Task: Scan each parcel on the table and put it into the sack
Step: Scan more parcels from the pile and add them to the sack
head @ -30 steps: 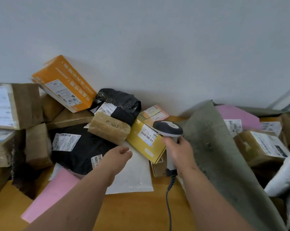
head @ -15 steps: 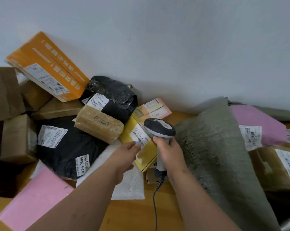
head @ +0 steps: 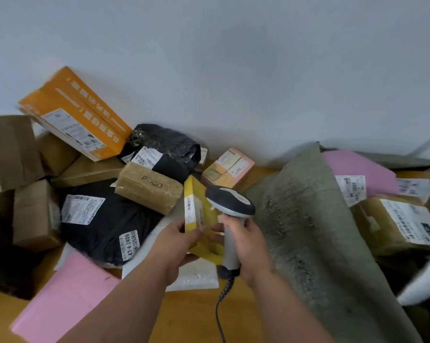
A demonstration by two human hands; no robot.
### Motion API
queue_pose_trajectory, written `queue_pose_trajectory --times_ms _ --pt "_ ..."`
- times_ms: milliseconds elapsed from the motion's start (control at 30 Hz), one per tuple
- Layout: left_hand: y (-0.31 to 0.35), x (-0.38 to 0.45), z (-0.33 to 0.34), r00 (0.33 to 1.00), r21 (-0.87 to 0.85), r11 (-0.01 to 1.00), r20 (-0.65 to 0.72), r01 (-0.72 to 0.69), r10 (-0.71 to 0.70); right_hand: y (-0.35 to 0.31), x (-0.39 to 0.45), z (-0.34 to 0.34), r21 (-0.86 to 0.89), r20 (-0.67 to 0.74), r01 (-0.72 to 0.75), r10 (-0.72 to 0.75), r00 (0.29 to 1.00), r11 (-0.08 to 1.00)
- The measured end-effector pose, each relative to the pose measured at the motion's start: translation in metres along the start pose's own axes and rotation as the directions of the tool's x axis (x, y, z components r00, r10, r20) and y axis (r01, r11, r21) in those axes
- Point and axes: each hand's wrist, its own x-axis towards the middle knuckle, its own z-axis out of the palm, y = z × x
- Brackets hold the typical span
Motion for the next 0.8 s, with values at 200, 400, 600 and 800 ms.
queue_pose_trajectory --times_ms 200,400,600,800 --pt "-0.011 -0.022 -0.037 0.998 -0.114 0.993 -0.053 -0.027 0.021 0.006 -0.032 0.000 0.036 -0.161 0.020 -0.014 0.987 0.999" --pt "-0.019 -0.045 -0.069 0.996 -0.200 0.976 -0.046 -0.089 0.082 0.005 -0.078 0.018 0.014 -0.133 0.118 -0.115 0.984 0.993" --pt "-0.010 -0.071 -0.096 0.982 -0.188 0.966 -0.107 -0.175 0.157 0.010 -0.121 0.036 -0.085 -0.044 0.180 -0.184 0.982 0.980" --pt "0.001 -0.096 -0.116 0.935 0.004 0.948 -0.164 -0.319 0.316 0.014 -0.154 0.049 -0.104 -0.050 0.227 -0.233 0.971 0.968"
